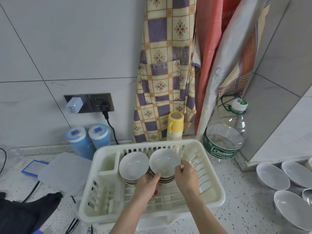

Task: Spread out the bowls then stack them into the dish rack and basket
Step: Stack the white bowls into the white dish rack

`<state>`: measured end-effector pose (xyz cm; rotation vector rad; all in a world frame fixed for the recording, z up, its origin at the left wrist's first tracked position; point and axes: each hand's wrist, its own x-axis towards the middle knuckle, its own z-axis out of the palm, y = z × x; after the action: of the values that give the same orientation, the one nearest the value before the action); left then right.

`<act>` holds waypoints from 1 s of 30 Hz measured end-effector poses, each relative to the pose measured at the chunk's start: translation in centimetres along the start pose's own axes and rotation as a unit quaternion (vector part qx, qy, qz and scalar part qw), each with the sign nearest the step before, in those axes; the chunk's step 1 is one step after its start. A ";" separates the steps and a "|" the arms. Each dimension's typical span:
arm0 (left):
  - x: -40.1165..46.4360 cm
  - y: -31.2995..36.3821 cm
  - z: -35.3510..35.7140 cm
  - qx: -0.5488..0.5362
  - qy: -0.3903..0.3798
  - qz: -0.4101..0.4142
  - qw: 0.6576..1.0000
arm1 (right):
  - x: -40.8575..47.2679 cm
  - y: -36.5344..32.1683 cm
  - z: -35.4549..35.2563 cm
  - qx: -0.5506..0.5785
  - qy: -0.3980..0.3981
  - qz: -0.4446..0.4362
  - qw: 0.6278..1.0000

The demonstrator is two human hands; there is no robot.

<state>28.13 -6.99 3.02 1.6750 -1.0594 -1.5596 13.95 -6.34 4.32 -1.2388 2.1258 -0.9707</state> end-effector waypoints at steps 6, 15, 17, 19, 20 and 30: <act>0.1 -0.1 0.6 0.003 0.008 0.013 1.000 | 0.0 0.1 0.1 0.001 -0.006 0.009 1.000; 0.0 -0.2 0.9 -0.010 0.007 0.018 1.000 | 0.5 0.5 0.3 -0.004 -0.022 0.034 0.999; 0.1 -0.2 1.0 -0.013 0.009 0.021 1.000 | 0.5 0.5 0.3 0.000 -0.022 0.036 0.999; 0.2 -0.1 1.0 -0.025 0.012 0.023 0.999 | 0.6 0.6 0.3 0.002 -0.023 0.035 0.999; 0.3 -0.1 1.0 -0.031 0.013 0.024 0.999 | 0.6 0.6 0.4 0.002 -0.025 0.035 0.999; 0.4 0.0 1.4 -0.084 0.005 -0.005 0.996 | 0.7 0.8 0.8 -0.011 -0.089 0.078 0.993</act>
<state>26.69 -7.18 2.69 1.5739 -0.8894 -1.5971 13.78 -7.00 3.14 -1.1072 2.0622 -0.7434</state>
